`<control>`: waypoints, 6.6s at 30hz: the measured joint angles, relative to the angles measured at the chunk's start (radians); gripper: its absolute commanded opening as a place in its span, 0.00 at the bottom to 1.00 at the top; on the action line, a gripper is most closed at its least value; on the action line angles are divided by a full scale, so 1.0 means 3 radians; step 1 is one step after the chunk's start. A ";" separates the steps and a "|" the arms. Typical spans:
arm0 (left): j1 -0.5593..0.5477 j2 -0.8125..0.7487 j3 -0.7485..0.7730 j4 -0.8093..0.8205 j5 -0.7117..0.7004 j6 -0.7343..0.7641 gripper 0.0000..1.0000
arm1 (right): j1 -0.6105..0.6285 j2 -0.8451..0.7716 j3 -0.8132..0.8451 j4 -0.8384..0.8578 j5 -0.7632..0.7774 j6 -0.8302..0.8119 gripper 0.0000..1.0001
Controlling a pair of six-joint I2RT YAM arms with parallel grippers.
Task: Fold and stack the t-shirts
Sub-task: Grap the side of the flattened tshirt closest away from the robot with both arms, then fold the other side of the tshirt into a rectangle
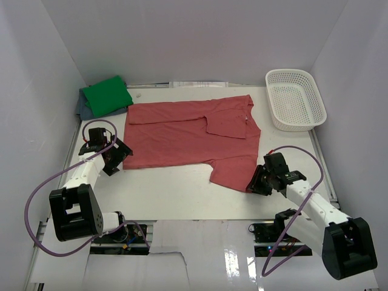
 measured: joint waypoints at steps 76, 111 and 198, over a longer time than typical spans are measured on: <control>0.0045 0.0348 0.0417 -0.0254 0.0065 -0.0004 0.00 | -0.0067 0.0122 0.1401 -0.0917 -0.0037 -0.0613 0.08; 0.0045 0.0913 0.0867 -0.0132 0.0181 -0.0097 0.00 | -0.0229 0.1572 0.3658 -0.1026 -0.0142 -0.0959 0.08; 0.0039 0.2757 0.3174 -0.0328 0.0254 -0.0175 0.00 | -0.0664 0.4103 0.5772 -0.0108 -0.1081 -0.1155 0.08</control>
